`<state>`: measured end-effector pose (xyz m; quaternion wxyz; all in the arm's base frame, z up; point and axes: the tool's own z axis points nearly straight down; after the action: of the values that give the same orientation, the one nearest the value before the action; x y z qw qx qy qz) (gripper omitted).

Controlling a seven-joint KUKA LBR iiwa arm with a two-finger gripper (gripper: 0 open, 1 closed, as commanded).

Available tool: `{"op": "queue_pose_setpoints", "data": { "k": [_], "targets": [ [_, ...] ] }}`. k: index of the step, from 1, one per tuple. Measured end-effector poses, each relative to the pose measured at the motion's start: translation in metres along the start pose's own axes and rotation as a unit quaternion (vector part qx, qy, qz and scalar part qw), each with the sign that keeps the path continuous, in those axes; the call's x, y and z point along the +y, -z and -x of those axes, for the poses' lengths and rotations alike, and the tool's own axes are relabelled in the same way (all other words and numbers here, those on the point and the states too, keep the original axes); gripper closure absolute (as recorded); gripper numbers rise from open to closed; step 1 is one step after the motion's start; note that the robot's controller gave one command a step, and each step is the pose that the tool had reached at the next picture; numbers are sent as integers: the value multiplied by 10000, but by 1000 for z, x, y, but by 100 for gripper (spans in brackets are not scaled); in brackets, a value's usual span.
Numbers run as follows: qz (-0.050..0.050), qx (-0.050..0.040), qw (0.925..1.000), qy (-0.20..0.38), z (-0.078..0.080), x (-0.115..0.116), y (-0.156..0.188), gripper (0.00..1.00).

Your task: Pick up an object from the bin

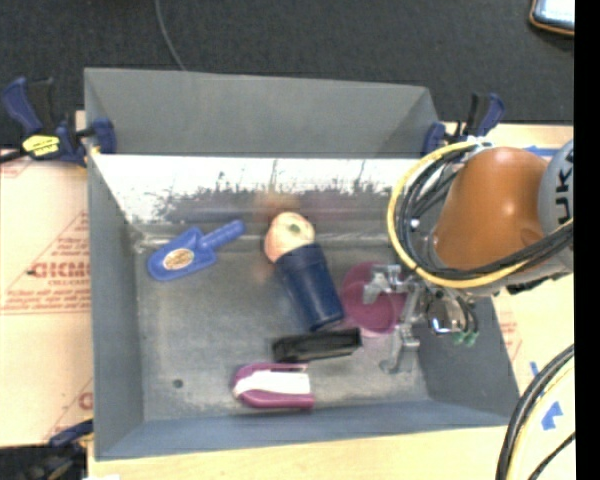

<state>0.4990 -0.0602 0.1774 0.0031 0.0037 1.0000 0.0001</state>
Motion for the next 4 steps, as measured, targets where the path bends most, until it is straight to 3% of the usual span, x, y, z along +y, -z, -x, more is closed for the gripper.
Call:
{"op": "queue_pose_setpoints", "data": {
  "k": [1,2,3,4],
  "targets": [
    [-29,-9,9999,168,-6,-6,-4,0],
    [-5,-5,9999,121,-1,24,-61,0],
    [-31,-30,10000,71,-11,33,-49,0],
    [-23,-35,9999,-166,-11,13,-66,0]
  ]
}}
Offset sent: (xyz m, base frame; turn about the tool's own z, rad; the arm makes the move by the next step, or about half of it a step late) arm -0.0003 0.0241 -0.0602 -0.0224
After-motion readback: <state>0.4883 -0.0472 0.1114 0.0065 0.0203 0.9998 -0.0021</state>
